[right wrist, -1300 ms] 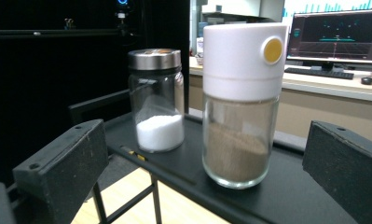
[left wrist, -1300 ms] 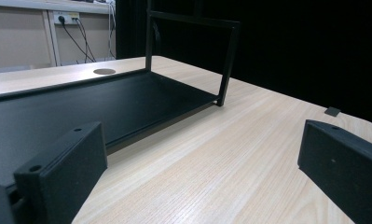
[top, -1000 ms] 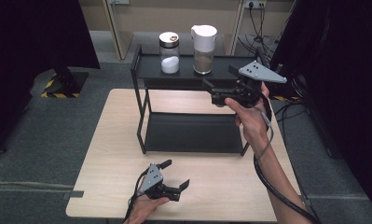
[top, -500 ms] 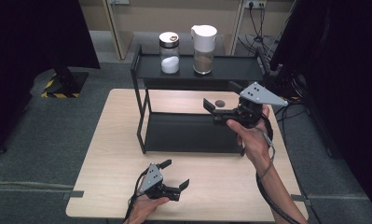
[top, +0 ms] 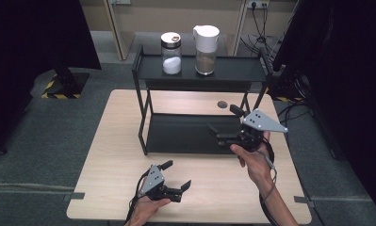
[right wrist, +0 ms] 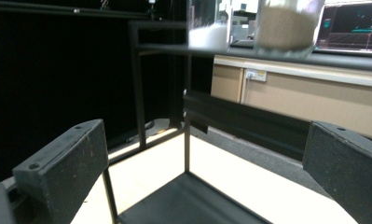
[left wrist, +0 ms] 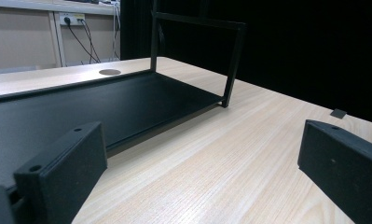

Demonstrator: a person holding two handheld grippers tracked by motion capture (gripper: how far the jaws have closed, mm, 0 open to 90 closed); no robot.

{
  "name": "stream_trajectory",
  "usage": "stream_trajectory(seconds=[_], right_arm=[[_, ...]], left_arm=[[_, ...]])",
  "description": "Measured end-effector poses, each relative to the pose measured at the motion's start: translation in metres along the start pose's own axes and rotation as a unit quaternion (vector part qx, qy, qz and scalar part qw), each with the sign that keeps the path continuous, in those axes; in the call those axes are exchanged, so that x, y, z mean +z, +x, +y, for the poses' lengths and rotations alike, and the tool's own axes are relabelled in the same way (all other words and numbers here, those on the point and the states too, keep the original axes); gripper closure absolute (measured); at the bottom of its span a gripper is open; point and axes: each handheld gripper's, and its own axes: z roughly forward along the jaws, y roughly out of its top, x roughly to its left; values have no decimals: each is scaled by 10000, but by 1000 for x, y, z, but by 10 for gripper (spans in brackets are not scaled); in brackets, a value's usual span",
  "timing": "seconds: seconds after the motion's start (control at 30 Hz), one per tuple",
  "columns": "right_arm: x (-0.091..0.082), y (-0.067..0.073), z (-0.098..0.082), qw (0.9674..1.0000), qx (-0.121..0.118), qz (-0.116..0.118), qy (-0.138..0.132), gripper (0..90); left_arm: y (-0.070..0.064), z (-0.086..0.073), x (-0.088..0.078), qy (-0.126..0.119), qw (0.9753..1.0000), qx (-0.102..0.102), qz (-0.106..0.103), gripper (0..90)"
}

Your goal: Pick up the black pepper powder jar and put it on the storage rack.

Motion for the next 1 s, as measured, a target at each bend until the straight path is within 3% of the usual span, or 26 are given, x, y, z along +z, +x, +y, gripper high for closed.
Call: stream_trajectory(seconds=[0.17,0.47,0.87,1.0], right_arm=[[-8,4,-24,9999,-9,27,97,4],[-19,11,-66,9995,225,73,229,4],[-26,19,-108,9992,295,44,264,4],[-28,23,-115,9993,216,49,306,4]], left_arm=[[0,0,0,7,10000,0,8,5],[1,-1,1,10,10000,-25,48,5],[2,-1,0,-14,10000,-17,96,5],[1,-1,-1,-17,9999,-14,100,5]])
